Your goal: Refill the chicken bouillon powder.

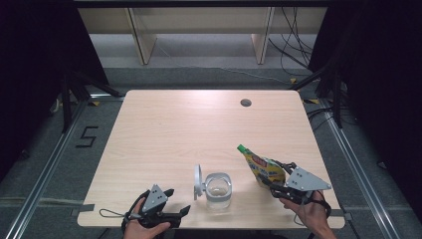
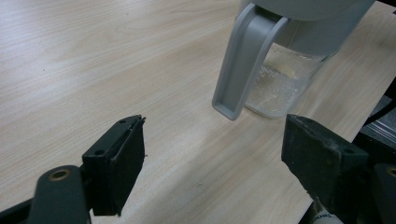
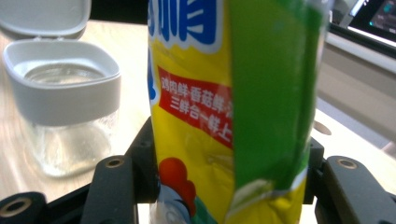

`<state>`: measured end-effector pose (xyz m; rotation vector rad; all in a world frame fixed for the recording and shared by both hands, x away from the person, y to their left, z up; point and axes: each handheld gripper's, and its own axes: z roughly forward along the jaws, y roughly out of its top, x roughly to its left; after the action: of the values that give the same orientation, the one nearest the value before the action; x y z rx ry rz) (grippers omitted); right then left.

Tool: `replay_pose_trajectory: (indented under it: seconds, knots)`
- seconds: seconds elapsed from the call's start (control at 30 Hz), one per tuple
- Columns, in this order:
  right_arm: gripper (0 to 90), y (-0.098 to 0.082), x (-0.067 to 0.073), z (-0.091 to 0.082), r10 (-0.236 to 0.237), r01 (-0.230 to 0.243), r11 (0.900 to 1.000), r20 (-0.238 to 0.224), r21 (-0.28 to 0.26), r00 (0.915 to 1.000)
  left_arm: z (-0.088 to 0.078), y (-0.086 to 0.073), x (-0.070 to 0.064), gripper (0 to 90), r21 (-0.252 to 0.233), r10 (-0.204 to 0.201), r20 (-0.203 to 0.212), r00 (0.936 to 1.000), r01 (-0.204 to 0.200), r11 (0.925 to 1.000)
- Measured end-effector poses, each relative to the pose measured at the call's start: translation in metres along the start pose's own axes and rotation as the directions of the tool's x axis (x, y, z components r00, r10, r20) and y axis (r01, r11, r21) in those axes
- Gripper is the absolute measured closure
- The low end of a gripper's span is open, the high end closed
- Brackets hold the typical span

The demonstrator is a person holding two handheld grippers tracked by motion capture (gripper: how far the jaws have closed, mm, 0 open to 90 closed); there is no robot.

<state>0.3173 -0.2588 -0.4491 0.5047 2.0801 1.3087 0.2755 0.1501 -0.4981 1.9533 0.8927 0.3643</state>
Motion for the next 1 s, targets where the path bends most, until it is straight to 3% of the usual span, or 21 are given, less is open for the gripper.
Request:
replay_pose_trajectory:
  seconds: [0.13, 0.3, 0.4, 0.47, 0.5, 0.6, 0.63, 0.67, 0.7, 0.77, 0.8, 0.83, 0.9, 1.0]
  knots:
    - [44.5, 0.005, 0.005, -0.002, -0.068, 0.069, 0.997, -0.006, 0.026, 0.9976, 0.0, 0.0, -0.001, 20.9, -0.011, -0.007, -0.002, 1.0, 0.007, 0.9999]
    - [44.7, 0.009, 0.01, -0.006, -0.155, 0.155, 0.986, -0.006, 0.064, 0.9879, 0.0, -0.001, -0.001, 20.3, 0.0, -0.026, -0.012, 0.9996, 0.026, 0.9997]
    - [44.7, 0.012, 0.015, -0.008, -0.232, 0.231, 0.967, -0.003, 0.106, 0.9727, 0.0, -0.001, -0.001, 20.2, -0.003, -0.032, -0.014, 0.9994, 0.032, 0.9995]
    - [44.8, 0.013, 0.017, -0.008, -0.256, 0.255, 0.958, -0.012, 0.129, 0.9666, 0.001, -0.001, -0.001, 20.2, -0.011, -0.037, -0.016, 0.9992, 0.037, 0.9992]
    - [44.7, 0.013, 0.018, -0.008, -0.265, 0.265, 0.955, -0.018, 0.134, 0.9641, 0.0, -0.001, 0.001, 20.2, -0.008, -0.009, -0.012, 0.9999, 0.009, 0.9999]
    - [44.8, 0.015, 0.022, -0.008, -0.315, 0.315, 0.935, -0.028, 0.164, 0.9486, 0.001, -0.001, -0.001, 20.1, -0.012, -0.039, -0.015, 0.9991, 0.039, 0.9992]
    - [44.8, 0.015, 0.023, -0.008, -0.327, 0.328, 0.929, -0.034, 0.172, 0.9445, 0.001, -0.001, -0.001, 20.2, -0.012, -0.038, -0.015, 0.9992, 0.038, 0.9992]
    - [44.8, 0.016, 0.025, -0.009, -0.315, 0.316, 0.931, -0.033, 0.18, 0.9484, 0.001, -0.001, -0.001, 20.2, -0.011, -0.039, -0.015, 0.9991, 0.038, 0.9992]
    - [44.8, 0.016, 0.025, -0.008, -0.337, 0.34, 0.924, -0.043, 0.178, 0.9404, 0.001, -0.001, -0.001, 20.2, -0.011, -0.037, -0.015, 0.9992, 0.037, 0.9992]
    - [44.8, 0.017, 0.027, -0.008, -0.347, 0.349, 0.916, -0.047, 0.197, 0.9367, 0.001, -0.001, 0.0, 20.2, -0.01, -0.036, -0.016, 0.9992, 0.036, 0.9993]
    - [44.8, 0.019, 0.028, -0.007, -0.375, 0.378, 0.903, -0.054, 0.205, 0.9253, 0.0, -0.001, 0.002, 20.2, 0.004, 0.005, -0.02, 0.9998, -0.005, 1.0]
    - [44.8, 0.019, 0.028, -0.007, -0.399, 0.401, 0.891, -0.052, 0.215, 0.9153, 0.0, -0.001, 0.001, 20.2, 0.004, -0.01, -0.02, 0.9998, 0.01, 0.9999]
    - [44.8, 0.02, 0.029, -0.006, -0.403, 0.408, 0.886, -0.068, 0.221, 0.9126, 0.0, -0.001, 0.002, 20.2, 0.005, -0.002, -0.02, 0.9998, 0.002, 1.0]
    - [44.9, 0.021, 0.033, -0.005, -0.427, 0.432, 0.87, -0.076, 0.238, 0.9009, 0.0, -0.001, 0.001, 20.2, 0.003, -0.005, -0.018, 0.9998, 0.005, 1.0]
